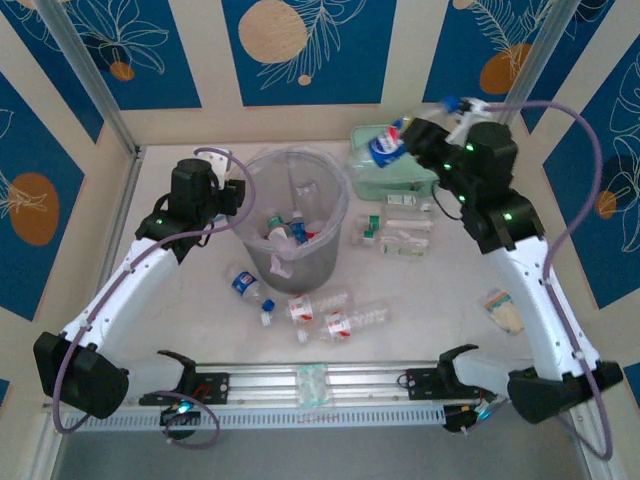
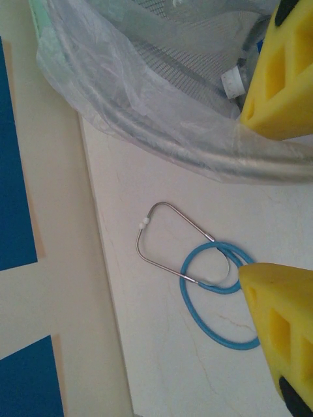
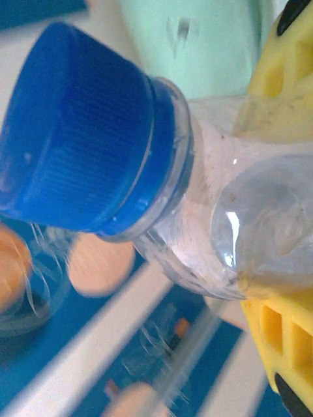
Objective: Put the plastic bottles in the bin
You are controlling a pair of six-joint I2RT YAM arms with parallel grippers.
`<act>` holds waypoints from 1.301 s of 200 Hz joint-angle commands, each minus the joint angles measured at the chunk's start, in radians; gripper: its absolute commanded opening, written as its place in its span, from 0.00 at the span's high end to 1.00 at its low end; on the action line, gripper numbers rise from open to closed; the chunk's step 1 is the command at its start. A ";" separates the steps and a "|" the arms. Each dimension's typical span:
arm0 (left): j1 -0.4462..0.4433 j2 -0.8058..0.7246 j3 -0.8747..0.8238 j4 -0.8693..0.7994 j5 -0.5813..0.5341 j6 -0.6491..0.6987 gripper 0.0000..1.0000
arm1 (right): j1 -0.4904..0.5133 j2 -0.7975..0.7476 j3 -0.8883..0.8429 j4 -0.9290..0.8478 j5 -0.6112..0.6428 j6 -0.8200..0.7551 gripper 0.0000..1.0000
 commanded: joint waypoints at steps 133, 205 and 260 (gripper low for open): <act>-0.008 -0.018 -0.017 -0.049 -0.050 0.031 0.48 | 0.414 0.661 0.457 -0.488 -0.042 -0.540 0.72; -0.008 -0.018 -0.018 -0.046 -0.052 0.031 0.48 | 0.401 0.847 0.487 -0.646 -0.109 -0.405 0.67; -0.008 -0.018 -0.019 -0.046 -0.053 0.031 0.48 | 0.374 0.904 0.551 -0.709 -0.191 -0.349 0.48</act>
